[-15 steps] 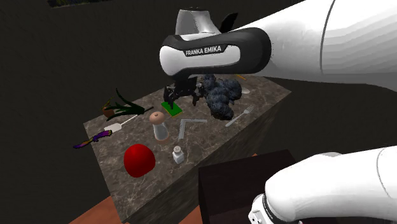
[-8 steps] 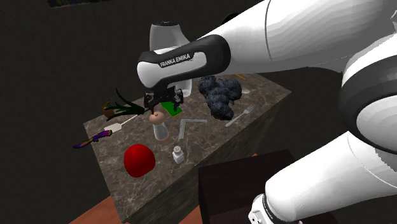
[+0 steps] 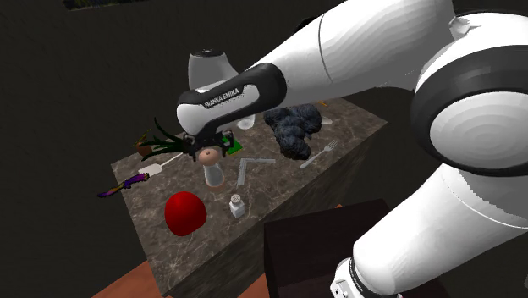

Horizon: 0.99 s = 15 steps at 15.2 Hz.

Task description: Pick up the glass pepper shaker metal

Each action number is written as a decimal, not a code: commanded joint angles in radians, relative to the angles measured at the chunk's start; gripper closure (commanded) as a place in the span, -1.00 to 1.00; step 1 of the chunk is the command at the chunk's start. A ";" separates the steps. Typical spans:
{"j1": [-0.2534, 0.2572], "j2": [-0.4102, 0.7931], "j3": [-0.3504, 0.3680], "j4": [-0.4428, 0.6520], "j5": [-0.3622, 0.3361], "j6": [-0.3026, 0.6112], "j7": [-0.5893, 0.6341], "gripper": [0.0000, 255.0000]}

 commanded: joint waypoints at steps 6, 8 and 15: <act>0.003 0.028 0.002 -0.014 -0.016 0.040 0.009 1.00; 0.003 0.028 0.002 -0.014 -0.016 0.040 0.009 1.00; 0.001 0.008 0.001 -0.003 -0.005 0.011 0.003 1.00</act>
